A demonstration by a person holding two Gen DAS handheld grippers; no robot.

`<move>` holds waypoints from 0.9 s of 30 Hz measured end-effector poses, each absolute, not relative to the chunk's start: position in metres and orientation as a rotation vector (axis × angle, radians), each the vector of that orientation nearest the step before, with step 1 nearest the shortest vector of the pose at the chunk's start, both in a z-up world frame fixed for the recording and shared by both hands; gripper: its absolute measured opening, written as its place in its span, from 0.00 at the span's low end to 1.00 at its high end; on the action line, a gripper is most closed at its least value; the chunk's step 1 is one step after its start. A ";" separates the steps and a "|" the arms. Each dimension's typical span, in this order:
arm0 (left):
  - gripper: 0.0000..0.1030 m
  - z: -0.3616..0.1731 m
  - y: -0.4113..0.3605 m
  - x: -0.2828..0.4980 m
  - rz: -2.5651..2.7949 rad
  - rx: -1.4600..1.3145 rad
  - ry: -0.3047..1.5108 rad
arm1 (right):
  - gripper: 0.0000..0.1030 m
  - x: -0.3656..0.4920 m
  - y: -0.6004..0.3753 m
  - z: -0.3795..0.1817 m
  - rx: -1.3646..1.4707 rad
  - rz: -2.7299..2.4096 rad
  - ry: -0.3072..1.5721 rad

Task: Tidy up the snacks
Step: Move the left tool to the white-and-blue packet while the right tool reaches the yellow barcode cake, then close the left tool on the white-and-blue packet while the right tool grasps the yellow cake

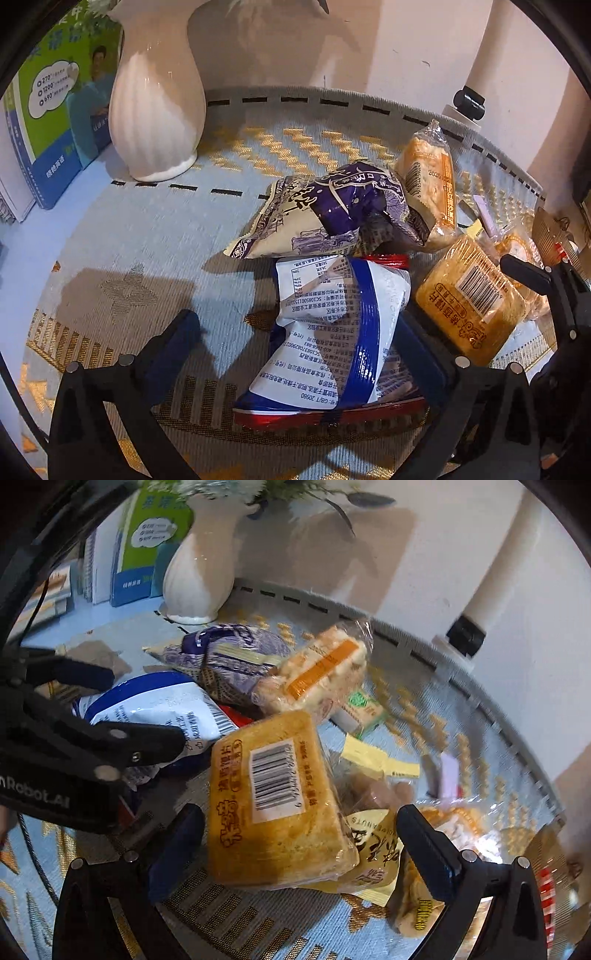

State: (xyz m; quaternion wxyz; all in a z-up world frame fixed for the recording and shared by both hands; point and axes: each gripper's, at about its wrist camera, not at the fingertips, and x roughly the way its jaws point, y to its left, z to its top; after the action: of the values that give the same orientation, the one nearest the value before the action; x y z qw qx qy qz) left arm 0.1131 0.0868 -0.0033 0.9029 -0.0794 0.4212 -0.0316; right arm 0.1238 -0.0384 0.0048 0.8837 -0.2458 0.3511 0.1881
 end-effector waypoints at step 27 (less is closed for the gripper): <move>1.00 -0.004 0.086 0.116 -0.063 -0.164 0.872 | 1.00 0.119 -0.034 0.004 -0.535 0.383 0.717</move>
State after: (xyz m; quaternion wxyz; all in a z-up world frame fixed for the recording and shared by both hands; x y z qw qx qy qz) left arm 0.1163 0.0863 -0.0042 0.9028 -0.0791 0.4216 -0.0306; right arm 0.1185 -0.0335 0.0045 0.8838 -0.2573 0.3446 0.1842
